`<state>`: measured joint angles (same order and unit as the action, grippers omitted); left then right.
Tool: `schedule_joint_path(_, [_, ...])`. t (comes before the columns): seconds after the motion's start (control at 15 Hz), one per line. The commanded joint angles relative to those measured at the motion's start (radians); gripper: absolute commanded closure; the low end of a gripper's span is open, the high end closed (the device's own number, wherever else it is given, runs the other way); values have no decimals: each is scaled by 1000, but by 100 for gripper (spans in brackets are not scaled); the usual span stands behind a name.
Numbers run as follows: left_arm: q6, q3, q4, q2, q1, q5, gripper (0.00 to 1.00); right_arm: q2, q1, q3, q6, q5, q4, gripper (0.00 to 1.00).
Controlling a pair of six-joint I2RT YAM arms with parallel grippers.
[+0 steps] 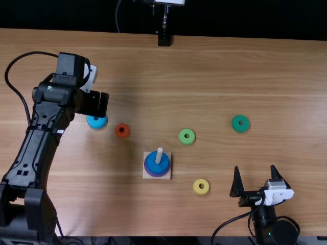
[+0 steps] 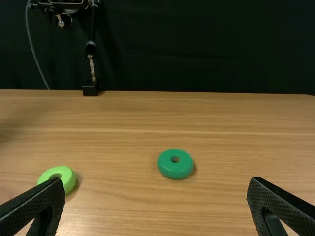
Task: Build the Hanoi tower: stack the rings onto the peg from bottom to top in this color order: purple, dark blue, light blue, dark green, light green, yellow, orange.
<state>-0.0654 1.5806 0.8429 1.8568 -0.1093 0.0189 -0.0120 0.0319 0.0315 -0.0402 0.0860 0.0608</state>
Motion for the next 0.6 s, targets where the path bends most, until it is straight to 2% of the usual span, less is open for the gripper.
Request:
schedule_joint_path(0.0, [-56, -16, -24, 79, 7, -8, 0, 12, 8, -13, 0, 0, -1, 0])
schedule_joint_path(0.2, [-56, -33, -112, 139, 5, -6, 0, 12, 8, -13, 0, 0, -1, 0])
schedule_joint_path(0.53, [-56, -73, -110, 189, 5, -8, 0, 12, 8, -13, 0, 0, -1, 0])
